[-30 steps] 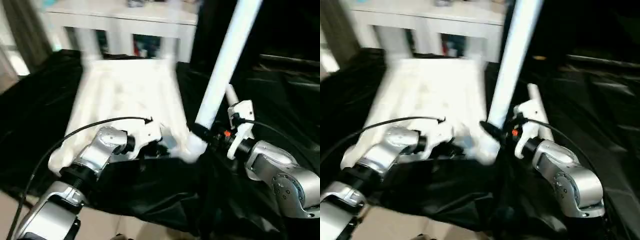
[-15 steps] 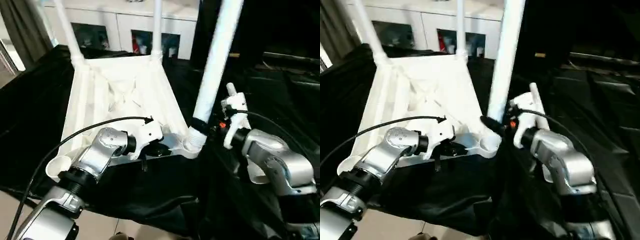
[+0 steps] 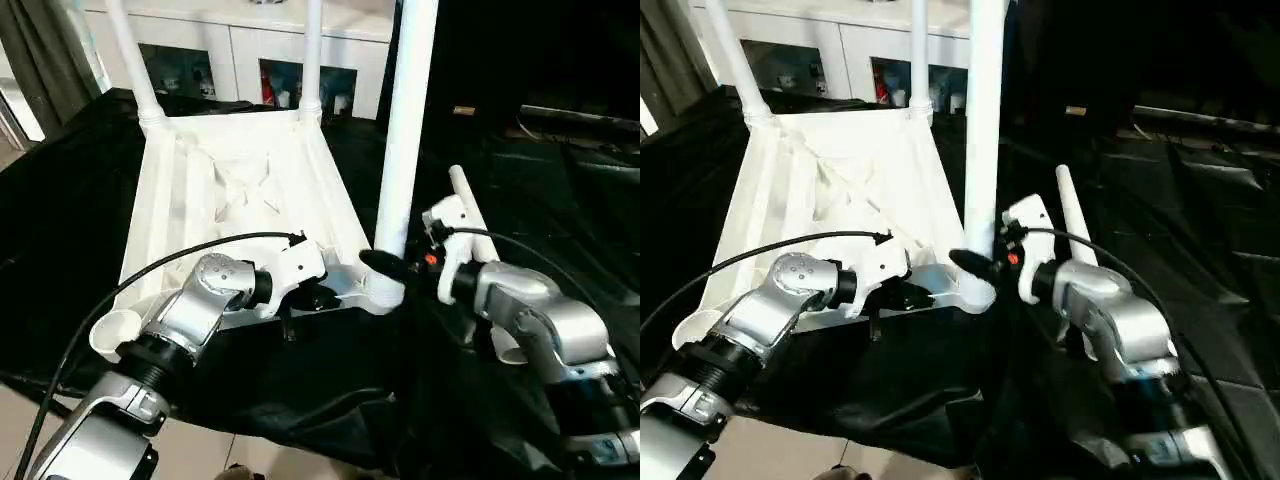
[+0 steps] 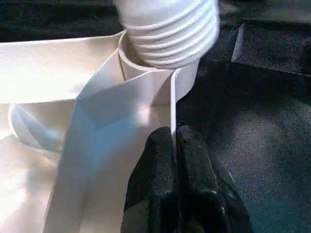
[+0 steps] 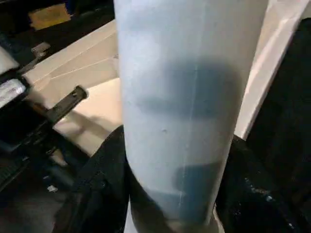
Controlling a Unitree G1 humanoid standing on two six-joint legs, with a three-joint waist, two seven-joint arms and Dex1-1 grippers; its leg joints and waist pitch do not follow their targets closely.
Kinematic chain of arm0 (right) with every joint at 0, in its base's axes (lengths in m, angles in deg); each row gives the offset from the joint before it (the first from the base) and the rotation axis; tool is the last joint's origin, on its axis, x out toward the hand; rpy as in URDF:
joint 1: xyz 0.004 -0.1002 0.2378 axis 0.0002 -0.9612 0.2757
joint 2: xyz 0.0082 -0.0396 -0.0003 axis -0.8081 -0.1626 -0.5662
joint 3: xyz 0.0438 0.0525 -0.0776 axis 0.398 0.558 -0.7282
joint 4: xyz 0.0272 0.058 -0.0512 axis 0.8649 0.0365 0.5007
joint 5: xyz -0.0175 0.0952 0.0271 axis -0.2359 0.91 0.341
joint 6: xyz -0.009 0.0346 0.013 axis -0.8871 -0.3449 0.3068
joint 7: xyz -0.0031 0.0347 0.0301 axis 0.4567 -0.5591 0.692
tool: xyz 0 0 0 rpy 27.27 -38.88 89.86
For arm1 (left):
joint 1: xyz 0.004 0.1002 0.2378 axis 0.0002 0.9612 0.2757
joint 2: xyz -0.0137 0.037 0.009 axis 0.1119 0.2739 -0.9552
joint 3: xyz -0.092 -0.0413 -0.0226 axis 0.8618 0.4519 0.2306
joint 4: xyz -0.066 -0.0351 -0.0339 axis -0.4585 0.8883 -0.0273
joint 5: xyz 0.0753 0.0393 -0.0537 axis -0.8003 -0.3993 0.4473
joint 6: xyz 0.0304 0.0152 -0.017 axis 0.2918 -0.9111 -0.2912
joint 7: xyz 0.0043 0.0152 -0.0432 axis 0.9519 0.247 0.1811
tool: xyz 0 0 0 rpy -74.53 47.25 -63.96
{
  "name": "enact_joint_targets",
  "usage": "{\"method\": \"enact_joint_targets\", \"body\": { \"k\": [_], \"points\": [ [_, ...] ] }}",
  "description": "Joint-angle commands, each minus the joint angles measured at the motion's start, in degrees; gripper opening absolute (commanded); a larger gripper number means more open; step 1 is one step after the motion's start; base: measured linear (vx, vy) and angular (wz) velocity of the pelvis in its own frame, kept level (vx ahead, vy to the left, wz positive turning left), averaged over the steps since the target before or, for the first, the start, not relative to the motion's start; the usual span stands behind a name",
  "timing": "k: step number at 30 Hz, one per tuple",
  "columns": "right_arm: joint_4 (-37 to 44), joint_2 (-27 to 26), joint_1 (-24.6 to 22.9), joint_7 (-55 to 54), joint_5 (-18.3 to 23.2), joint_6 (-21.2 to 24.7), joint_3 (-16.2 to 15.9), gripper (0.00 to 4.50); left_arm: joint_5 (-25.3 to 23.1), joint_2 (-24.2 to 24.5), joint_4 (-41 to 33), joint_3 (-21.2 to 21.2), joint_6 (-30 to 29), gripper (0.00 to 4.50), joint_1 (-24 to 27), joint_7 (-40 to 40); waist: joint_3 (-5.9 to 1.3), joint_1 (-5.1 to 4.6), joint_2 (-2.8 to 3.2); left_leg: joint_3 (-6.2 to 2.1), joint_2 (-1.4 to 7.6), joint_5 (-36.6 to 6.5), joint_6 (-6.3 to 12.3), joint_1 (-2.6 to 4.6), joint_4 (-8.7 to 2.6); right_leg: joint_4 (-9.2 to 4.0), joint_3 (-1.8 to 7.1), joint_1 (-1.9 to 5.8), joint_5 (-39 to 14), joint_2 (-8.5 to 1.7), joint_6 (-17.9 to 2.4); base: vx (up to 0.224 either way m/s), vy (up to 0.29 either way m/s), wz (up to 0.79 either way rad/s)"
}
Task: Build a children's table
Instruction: Insert table leg to table base
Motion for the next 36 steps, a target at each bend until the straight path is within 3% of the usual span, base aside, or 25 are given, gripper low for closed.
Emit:
{"method": "enact_joint_targets", "body": {
  "k": [1, 9, 13, 14, 17, 19, 21, 22, 23, 24, 28, 29, 34, 36],
  "points": [
    [-1.28, -0.25, 0.79, -0.62, -0.50, -1.31, 1.16, 1.87, 0.03, -0.11, -0.80, 0.31, -0.46, 0.00, -0.64, -0.21, -3.78, 0.16, -0.36, -1.41, 2.50, -11.96, 0.70, 0.74, -3.95, -4.96, 3.55, 2.67, -17.99, -4.56, -9.04, 0.000, 0.000, 0.00],
    [-5.81, -1.47, 1.70, 1.23, -1.13, -1.86, -0.08, 1.87, -0.13, 0.19, -0.54, 0.58, -0.36, 0.00, -0.75, -0.38, -3.50, 0.05, -0.33, -1.49, 2.51, -13.70, 0.53, 0.85, -4.05, -5.35, 3.48, 2.62, -21.20, -4.63, -8.57, 0.000, 0.000, 0.00],
    [-7.15, -2.40, 1.62, 1.21, -0.75, -2.54, 0.78, 1.87, -0.17, 0.45, -0.64, 0.74, -0.40, 0.00, -0.62, -0.59, -3.50, 0.02, -0.45, -1.50, 2.55, -13.65, 0.59, 0.82, -4.13, -5.31, 3.51, 2.59, -20.99, -4.64, -8.47, 0.000, 0.000, 0.00],
    [-7.70, -2.90, 1.11, 1.03, 0.24, -2.53, 2.22, 1.87, -0.17, 0.54, -0.76, 0.81, -0.50, 0.00, -0.55, -0.56, -3.49, -0.03, -0.71, -1.48, 2.54, -13.61, 0.63, 0.77, -4.13, -5.33, 3.49, 2.63, -21.11, -4.63, -8.44, 0.000, 0.000, 0.00],
    [-8.21, -3.14, -0.20, 1.19, 1.75, -2.60, 4.10, 1.87, -0.12, 0.65, -1.02, 0.94, -0.68, 0.00, -0.46, -0.49, -3.41, -0.01, -0.61, -1.55, 2.59, -14.32, 0.57, 0.88, -4.19, -5.55, 3.47, 2.52, -22.97, -4.73, -8.10, 0.000, 0.000, 0.00],
    [-8.76, -3.66, -1.60, 1.02, 3.06, -3.35, 6.01, 1.87, -0.01, 0.76, -1.11, 1.11, -0.78, 0.00, -0.42, -0.49, -3.58, 0.12, -0.31, -1.59, 2.68, -14.25, 0.47, 0.92, -4.22, -5.53, 3.50, 2.56, -22.29, -4.82, -8.14, 0.000, 0.000, 0.00],
    [-9.53, -5.07, -3.41, 0.15, 5.05, -4.43, 9.05, 1.87, 0.00, 0.83, -0.95, 1.30, -0.72, 0.00, -0.48, -0.46, -3.60, 0.17, -0.45, -1.54, 2.66, -14.38, 0.50, 0.85, -4.21, -5.51, 3.53, 2.52, -21.39, -4.80, -8.41, 0.000, 0.000, 0.00],
    [-9.53, -5.07, -3.41, 0.15, 5.05, -4.43, 9.05, 1.87, 0.00, 0.83, -0.95, 1.30, -0.72, 0.00, -0.48, -0.46, -3.67, 0.23, -0.38, -1.52, 2.63, -14.08, 0.60, 0.78, -4.23, -5.43, 3.54, 2.61, -20.63, -4.81, -8.69, 0.000, 0.000, 0.00],
    [-9.96, -6.40, -4.90, -0.63, 6.15, -5.63, 10.82, 1.87, -0.04, 0.83, -0.80, 1.41, -0.66, 0.00, -0.60, -0.42, -3.69, 0.31, -0.28, -1.56, 2.66, -14.02, 0.60, 0.80, -4.24, -5.39, 3.52, 2.62, -20.40, -4.87, -8.84, 0.000, 0.000, 0.00],
    [-10.19, -6.92, -5.55, -0.82, 6.10, -6.41, 11.13, 1.87, -0.06, 0.83, -0.76, 1.47, -0.66, 0.00, -0.65, -0.41, -3.69, 0.35, 0.03, -1.62, 2.70, -14.71, 0.35, 0.96, -4.32, -5.48, 3.45, 2.51, -20.56, -4.84, -9.20, 0.000, 0.000, 0.00],
    [-11.53, -9.65, -8.37, -1.94, 4.99, -10.87, 11.29, 1.87, -0.11, 0.81, -0.40, 1.63, -0.44, 0.00, -0.90, -0.35, -3.57, 0.20, 0.04, -1.71, 2.70, -16.31, -0.13, 0.94, -4.51, -5.67, 3.38, 2.49, -22.07, -4.83, -8.95, 0.000, 0.000, 0.00],
    [-11.85, -10.25, -8.87, -2.33, 4.68, -11.90, 11.17, 1.87, -0.13, 0.82, -0.36, 1.64, -0.39, 0.00, -0.93, -0.34, -3.56, 0.22, 0.30, -1.76, 2.70, -16.62, -0.24, 0.99, -4.52, -5.70, 3.38, 2.45, -22.53, -4.87, -8.85, 0.000, 0.000, 0.00],
    [-14.01, -11.78, -10.15, -2.84, 2.15, -16.91, 9.88, 1.86, -0.25, 0.79, 0.05, 1.72, -0.15, 0.00, -1.22, -0.31, -3.22, -0.14, 0.35, -2.01, 2.67, -19.94, -0.82, 1.18, -4.71, -6.44, 3.28, 2.11, -27.85, -4.99, -7.39, 0.000, 0.000, 0.00],
    [-15.95, -12.12, -11.13, -3.47, -2.44, -23.37, 7.15, 1.86, -0.46, 0.80, 0.31, 1.68, 0.05, 0.00, -1.31, -0.16, -3.15, -0.17, 0.44, -2.09, 2.69, -20.85, -1.06, 1.18, -4.81, -6.58, 3.24, 2.03, -28.71, -5.03, -6.95, 0.000, 0.000, 0.00]
  ]
}}
